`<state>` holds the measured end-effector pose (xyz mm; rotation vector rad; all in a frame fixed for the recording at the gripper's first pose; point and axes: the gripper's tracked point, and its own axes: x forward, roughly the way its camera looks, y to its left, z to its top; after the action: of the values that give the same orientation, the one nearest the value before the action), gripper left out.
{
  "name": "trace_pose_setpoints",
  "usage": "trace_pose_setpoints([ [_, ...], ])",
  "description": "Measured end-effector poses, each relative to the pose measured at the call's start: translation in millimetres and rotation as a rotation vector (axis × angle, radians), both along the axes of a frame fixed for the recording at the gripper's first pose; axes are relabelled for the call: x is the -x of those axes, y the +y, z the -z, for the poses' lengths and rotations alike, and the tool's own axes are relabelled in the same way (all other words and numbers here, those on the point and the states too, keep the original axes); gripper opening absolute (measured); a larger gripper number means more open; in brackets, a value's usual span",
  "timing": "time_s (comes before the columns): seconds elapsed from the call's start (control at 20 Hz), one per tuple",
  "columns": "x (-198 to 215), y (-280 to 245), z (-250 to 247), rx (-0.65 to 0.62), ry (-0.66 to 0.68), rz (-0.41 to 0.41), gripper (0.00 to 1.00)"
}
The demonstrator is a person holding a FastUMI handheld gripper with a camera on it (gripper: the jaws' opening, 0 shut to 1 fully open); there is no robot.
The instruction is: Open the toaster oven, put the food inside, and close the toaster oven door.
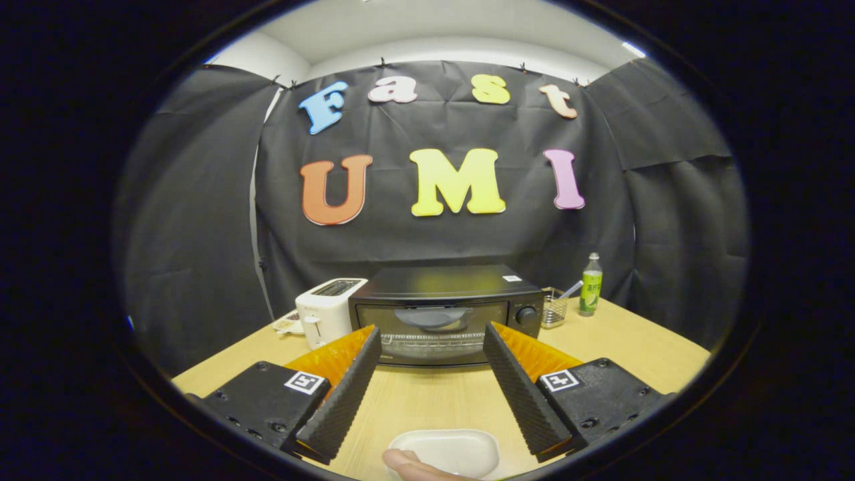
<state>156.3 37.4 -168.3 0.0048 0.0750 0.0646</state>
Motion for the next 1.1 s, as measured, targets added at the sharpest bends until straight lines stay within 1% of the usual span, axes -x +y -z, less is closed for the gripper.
trace_pose_setpoints([
  [0.25,50.1,-14.3,-34.1,-0.010,-0.038,0.016,1.00],
  [0.4,82.8,-14.7,-50.4,-0.043,-0.029,0.003,1.00],
  [0.65,139.1,-29.2,-94.3,0.029,-0.073,0.037,1.00],
  [0.8,174.1,-27.8,-118.0,0.030,-0.115,0.016,1.00],
  [0.95,201.9,-38.0,-130.7,-0.008,-0.149,0.041,1.00],
  [1.1,216.7,-29.6,-129.9,0.007,-0.152,0.008,1.00],
])
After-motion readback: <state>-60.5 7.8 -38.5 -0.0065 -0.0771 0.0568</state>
